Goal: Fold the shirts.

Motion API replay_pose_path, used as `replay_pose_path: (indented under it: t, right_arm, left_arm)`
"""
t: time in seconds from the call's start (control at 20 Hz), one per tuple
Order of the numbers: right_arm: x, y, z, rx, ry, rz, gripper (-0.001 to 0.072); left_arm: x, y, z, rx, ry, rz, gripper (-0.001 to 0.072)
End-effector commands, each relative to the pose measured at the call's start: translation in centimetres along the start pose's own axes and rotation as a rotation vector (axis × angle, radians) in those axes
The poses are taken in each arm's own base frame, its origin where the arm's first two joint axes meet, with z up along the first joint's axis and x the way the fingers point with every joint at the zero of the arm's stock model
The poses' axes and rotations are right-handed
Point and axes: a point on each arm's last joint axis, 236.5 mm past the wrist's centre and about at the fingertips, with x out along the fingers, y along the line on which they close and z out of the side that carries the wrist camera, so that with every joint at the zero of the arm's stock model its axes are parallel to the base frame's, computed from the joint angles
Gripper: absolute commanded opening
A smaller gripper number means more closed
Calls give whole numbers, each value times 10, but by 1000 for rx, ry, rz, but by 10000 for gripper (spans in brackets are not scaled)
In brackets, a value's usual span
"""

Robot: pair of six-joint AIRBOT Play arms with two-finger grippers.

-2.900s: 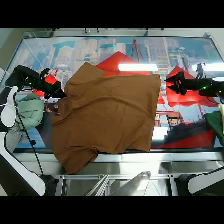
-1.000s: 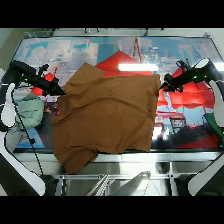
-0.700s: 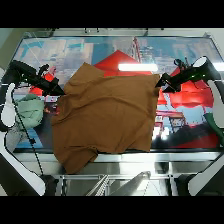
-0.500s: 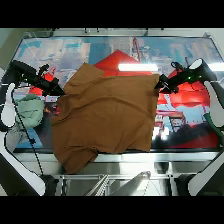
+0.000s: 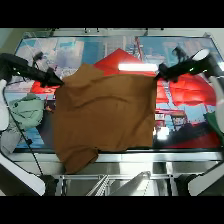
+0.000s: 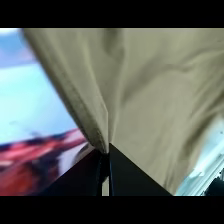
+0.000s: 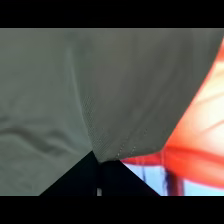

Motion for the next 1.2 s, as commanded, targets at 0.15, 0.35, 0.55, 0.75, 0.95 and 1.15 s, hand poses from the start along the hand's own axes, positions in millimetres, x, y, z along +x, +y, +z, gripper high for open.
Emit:
replay_pose_path:
  t: [0.15,0.35,0.55,0.75,0.95,1.15]
  right_arm:
    - [-238,138,-3,-427,-449,-79,15]
    - [-393,217,-76,-625,-820,-161,16]
    - [-503,276,-149,-743,-1192,-139,16]
    - [-482,261,-131,-719,-1112,-168,18]
    - [-348,186,-66,-570,-651,-181,17]
    - [-164,74,-44,-305,-202,-155,16]
  left_arm:
    - [-138,-213,-11,554,-355,-95,20]
    - [-254,-346,-82,896,-742,96,21]
    - [-339,-424,-162,1053,-1120,347,21]
    - [-358,-406,-168,988,-1162,521,21]
    - [-297,-330,-126,825,-805,275,21]
    - [-148,-219,-72,628,-365,85,21]
